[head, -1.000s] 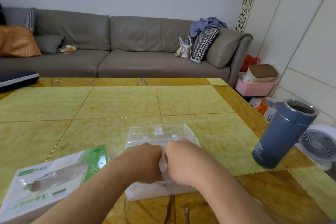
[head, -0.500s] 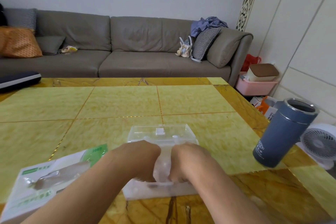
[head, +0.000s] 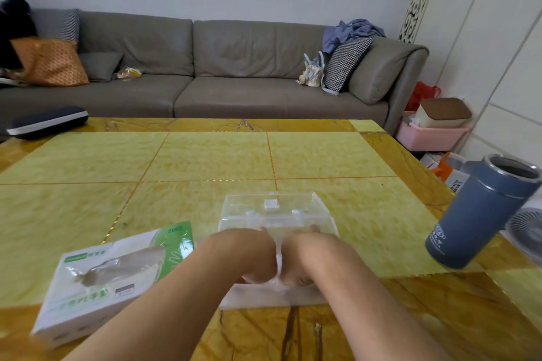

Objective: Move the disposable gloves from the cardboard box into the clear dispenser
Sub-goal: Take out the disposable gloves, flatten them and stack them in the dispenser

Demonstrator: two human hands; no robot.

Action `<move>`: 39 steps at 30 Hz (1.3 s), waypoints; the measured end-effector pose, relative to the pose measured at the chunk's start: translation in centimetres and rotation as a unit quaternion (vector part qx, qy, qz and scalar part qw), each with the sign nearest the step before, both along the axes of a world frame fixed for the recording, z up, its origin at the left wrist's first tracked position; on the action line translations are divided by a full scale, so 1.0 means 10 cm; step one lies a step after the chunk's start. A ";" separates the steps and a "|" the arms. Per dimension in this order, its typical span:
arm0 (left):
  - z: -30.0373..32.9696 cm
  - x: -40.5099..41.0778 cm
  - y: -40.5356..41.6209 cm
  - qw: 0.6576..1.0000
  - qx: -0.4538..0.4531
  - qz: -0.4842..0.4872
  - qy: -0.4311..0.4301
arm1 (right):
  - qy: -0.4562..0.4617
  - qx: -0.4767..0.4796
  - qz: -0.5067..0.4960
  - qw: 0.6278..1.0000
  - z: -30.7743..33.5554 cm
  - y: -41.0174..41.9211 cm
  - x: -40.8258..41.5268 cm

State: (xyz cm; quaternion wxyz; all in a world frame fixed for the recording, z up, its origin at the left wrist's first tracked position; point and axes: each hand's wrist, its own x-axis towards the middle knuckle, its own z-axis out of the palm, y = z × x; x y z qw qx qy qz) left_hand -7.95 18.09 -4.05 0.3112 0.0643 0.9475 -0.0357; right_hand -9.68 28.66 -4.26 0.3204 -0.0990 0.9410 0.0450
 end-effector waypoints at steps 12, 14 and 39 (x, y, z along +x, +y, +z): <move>0.27 0.46 -0.22 0.969 0.163 0.044 0.179 | 0.212 -0.084 -0.058 0.972 0.15 0.16 0.24; 0.30 0.57 -0.36 0.936 0.230 0.068 0.257 | 0.269 -0.093 -0.045 0.958 0.24 0.14 0.33; -0.02 0.80 -1.88 0.915 0.051 0.240 0.320 | 0.240 -0.241 0.302 0.891 -0.37 -1.10 1.03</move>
